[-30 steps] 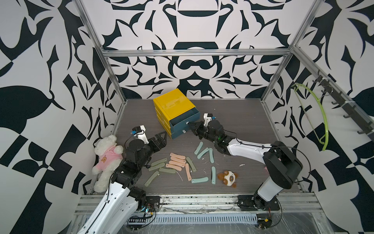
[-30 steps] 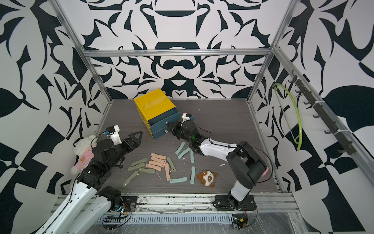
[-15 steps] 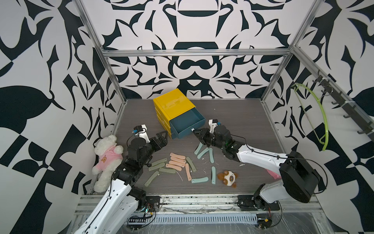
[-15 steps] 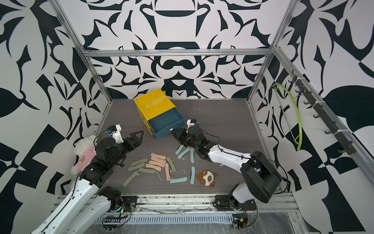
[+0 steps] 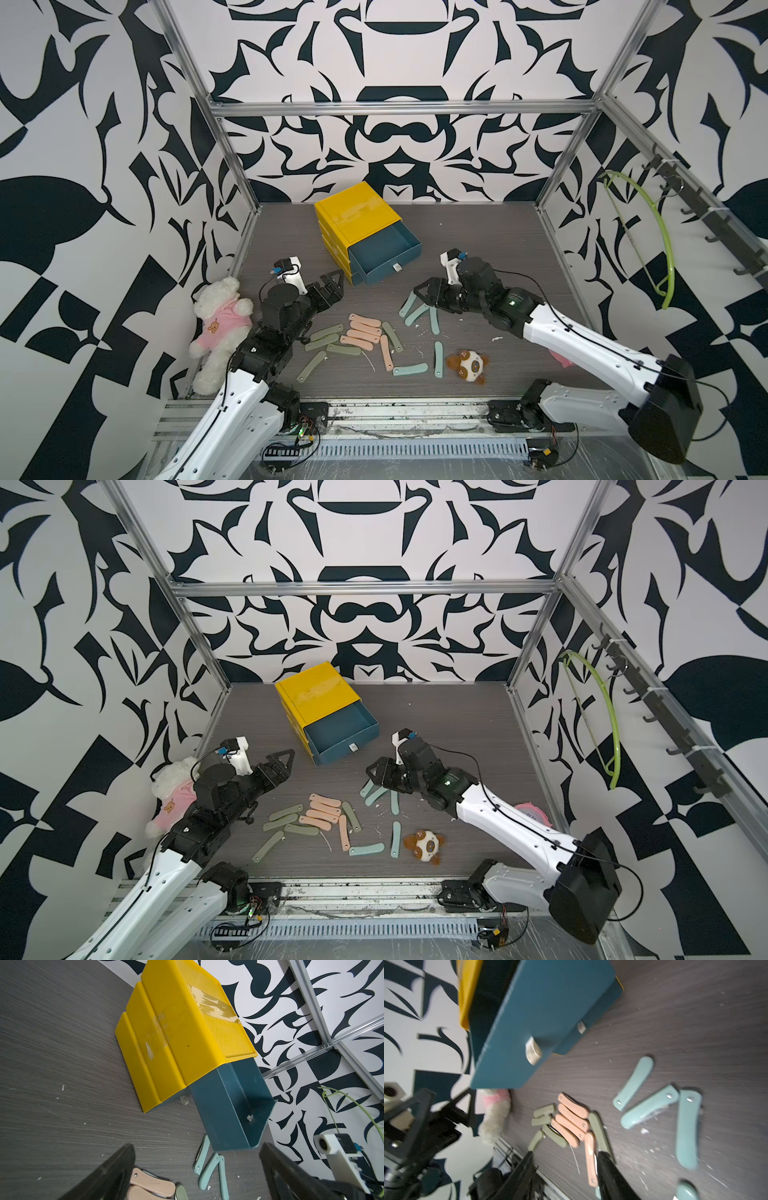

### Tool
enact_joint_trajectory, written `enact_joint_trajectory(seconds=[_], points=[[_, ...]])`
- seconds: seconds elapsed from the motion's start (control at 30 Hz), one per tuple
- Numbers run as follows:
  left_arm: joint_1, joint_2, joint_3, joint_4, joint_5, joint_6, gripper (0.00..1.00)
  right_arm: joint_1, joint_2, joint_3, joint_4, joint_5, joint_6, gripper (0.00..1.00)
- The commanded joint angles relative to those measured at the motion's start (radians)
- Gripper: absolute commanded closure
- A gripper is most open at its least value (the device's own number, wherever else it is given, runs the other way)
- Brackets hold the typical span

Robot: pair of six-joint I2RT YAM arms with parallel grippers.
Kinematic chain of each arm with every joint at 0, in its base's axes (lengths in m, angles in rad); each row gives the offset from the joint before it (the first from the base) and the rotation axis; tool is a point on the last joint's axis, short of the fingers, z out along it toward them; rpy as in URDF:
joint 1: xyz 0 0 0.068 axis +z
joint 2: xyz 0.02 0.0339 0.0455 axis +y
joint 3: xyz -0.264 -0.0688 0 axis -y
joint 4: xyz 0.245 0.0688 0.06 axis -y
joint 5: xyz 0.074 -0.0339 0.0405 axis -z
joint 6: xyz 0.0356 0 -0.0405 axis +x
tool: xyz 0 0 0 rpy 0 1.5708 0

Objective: Place the fruit knives into the drawer by color
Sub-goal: Pick up the fruit knife from the center of the board.

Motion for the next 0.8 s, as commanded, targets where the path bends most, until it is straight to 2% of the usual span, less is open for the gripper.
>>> enact_joint_trajectory(seconds=[0.0, 0.13, 0.37, 0.57, 0.77], points=[[-0.001, -0.01, 0.002, -0.011, -0.009, 0.014, 0.01, 0.003, 0.026, 0.018, -0.319, -0.024, -0.125, 0.49], [-0.002, -0.006, -0.016, 0.0, -0.01, 0.009, 0.01, 0.014, 0.074, -0.013, -0.339, -0.019, -0.17, 0.48], [-0.002, 0.002, -0.025, -0.001, -0.009, 0.014, 0.01, 0.014, 0.32, 0.077, -0.363, 0.095, -0.328, 0.47], [-0.002, -0.004, -0.049, -0.002, -0.005, 0.007, 0.01, 0.014, 0.426, 0.118, -0.332, 0.195, -0.362, 0.44], [-0.001, -0.009, -0.069, 0.013, -0.005, -0.003, 0.01, 0.014, 0.517, 0.158, -0.307, 0.257, -0.371, 0.45]])
